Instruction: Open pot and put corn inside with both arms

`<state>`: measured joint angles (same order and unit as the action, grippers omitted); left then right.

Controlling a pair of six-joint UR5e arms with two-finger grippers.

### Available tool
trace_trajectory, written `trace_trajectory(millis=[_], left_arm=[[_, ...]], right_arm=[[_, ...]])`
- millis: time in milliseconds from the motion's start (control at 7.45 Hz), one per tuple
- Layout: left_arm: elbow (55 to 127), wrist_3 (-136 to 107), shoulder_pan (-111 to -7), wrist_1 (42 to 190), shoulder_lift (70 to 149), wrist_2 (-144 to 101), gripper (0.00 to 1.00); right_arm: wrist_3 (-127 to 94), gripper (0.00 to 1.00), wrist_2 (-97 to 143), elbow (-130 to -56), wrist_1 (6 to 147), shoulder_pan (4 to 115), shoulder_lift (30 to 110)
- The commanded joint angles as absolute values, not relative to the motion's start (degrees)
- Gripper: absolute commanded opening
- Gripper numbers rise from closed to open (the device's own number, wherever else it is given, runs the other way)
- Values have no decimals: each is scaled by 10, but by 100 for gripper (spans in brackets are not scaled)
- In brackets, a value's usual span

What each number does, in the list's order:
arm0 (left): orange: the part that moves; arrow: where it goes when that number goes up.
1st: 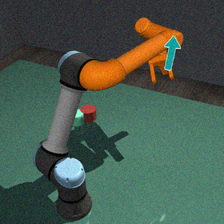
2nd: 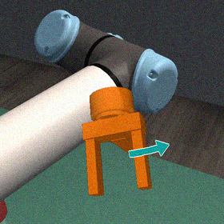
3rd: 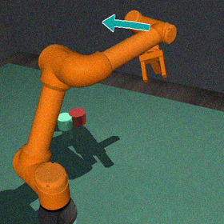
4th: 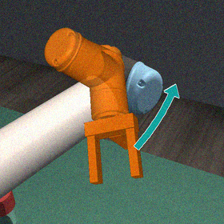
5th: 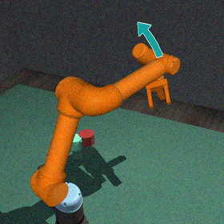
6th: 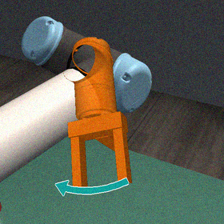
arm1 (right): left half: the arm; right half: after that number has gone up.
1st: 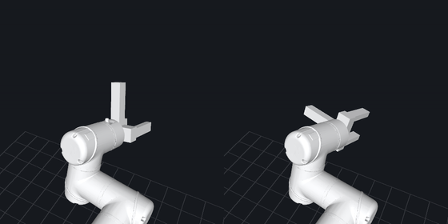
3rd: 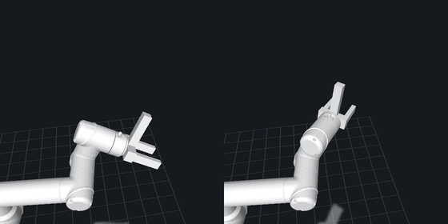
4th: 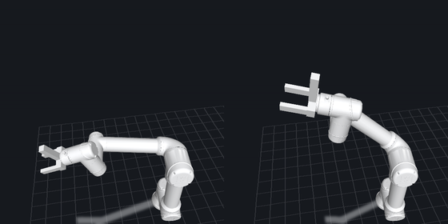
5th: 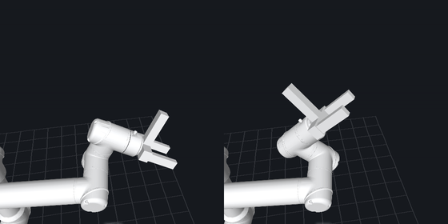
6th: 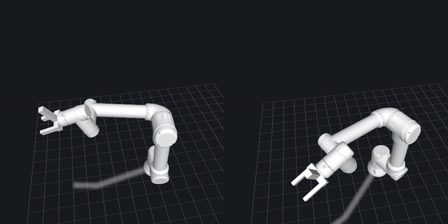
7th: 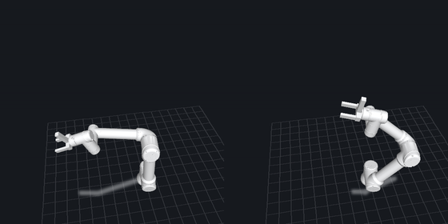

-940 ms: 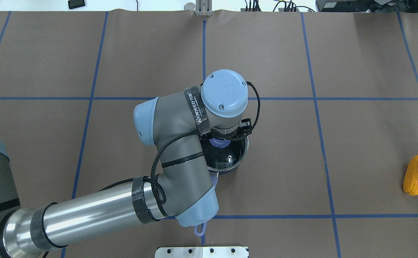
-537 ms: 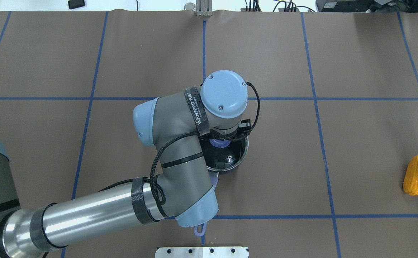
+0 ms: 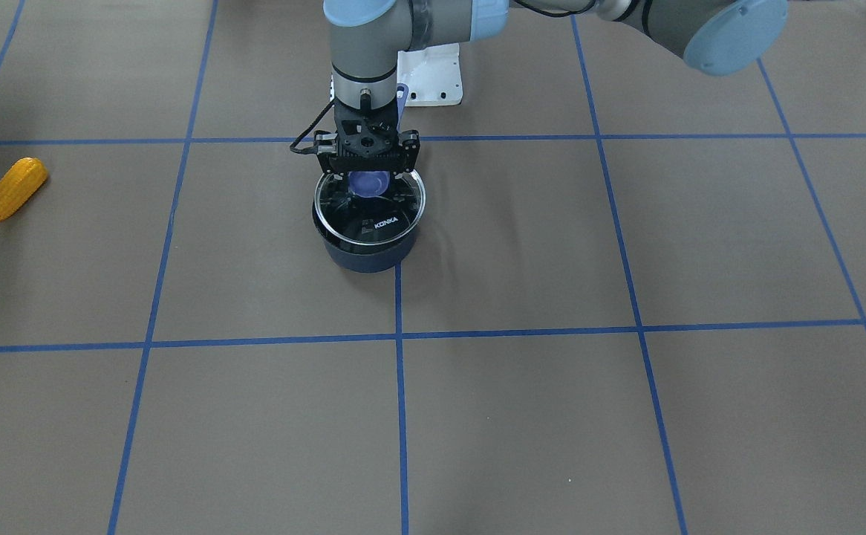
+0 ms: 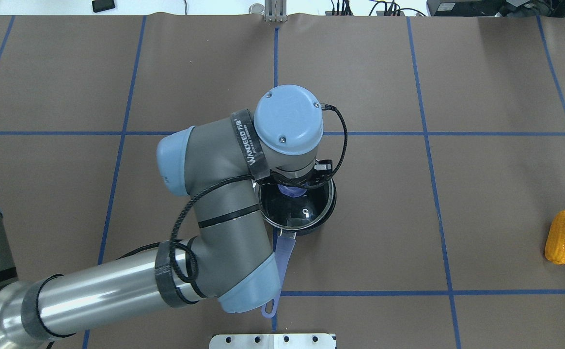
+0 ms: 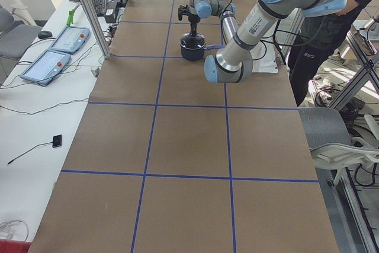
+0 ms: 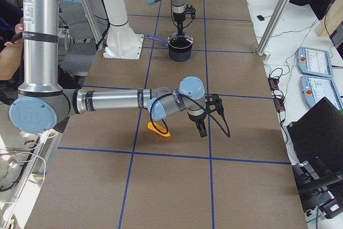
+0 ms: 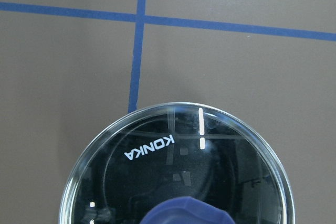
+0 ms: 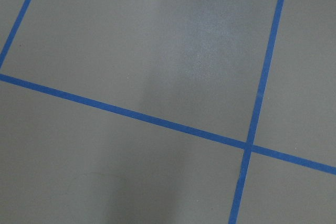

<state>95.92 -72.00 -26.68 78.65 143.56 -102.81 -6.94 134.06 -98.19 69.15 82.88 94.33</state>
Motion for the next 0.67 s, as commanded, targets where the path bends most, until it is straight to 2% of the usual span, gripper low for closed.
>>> trace_trajectory(millis=[0, 134, 537], left_arm=[[1121, -604, -305, 755, 1295, -1034, 0], [1171, -536, -323, 763, 1217, -1034, 0], [1222, -424, -371, 872, 1028, -1090, 0]], right_arm=[[-69, 100, 1340, -982, 692, 829, 943], [-69, 100, 1340, -981, 692, 829, 943], [-69, 100, 1340, -979, 692, 827, 944]])
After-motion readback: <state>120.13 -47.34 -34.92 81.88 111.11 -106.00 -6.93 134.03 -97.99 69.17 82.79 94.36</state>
